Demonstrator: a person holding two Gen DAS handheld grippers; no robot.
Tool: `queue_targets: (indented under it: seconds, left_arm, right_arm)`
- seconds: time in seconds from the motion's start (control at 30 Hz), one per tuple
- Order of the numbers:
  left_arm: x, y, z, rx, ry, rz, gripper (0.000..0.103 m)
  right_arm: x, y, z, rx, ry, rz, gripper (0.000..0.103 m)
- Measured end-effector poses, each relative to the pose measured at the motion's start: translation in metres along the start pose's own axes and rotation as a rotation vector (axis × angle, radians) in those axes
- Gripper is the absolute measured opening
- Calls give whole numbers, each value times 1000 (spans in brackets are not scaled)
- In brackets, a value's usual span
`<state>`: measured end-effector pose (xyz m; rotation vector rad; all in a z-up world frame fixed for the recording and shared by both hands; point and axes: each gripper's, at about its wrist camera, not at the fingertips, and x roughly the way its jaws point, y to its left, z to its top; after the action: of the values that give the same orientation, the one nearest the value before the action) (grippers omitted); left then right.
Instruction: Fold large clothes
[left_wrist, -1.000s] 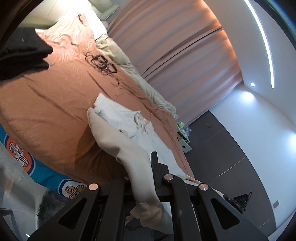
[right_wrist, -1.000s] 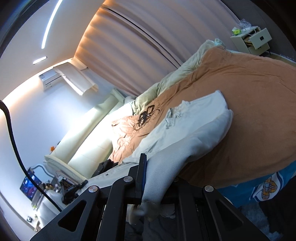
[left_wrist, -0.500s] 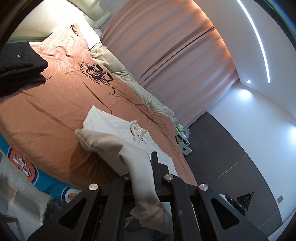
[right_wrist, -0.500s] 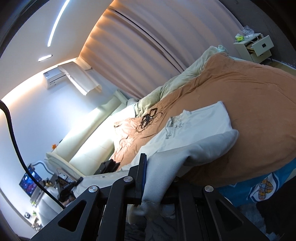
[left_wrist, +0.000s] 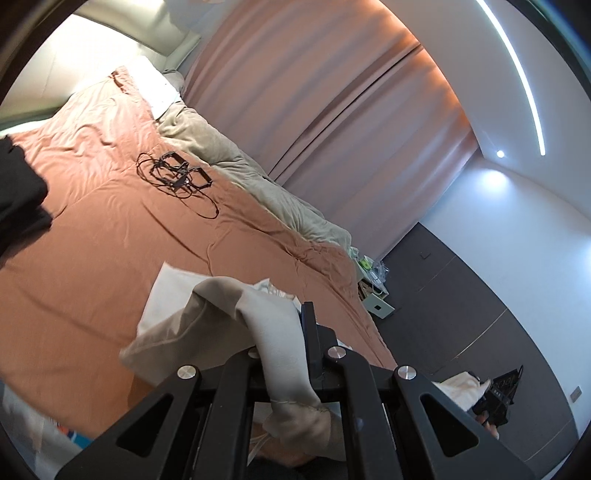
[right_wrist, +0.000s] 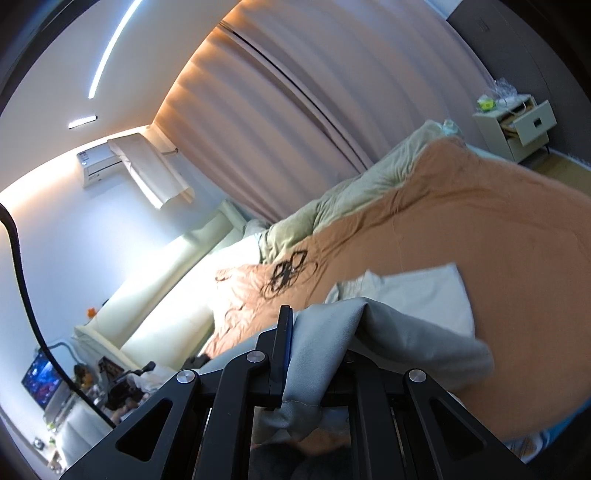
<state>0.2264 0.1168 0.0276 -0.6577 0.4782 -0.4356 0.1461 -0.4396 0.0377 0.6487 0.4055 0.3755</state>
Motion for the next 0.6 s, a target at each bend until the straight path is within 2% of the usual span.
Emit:
queue_targets:
  seconds: [0.27,0.6]
  left_arm:
    - [65,12,28,8,40,76,7]
    - [140,59,27,-23,133,181,7]
  right_arm:
    - [63,-27,26,49,-21,-59,10]
    - [132,-66,30,71,49,-135,10]
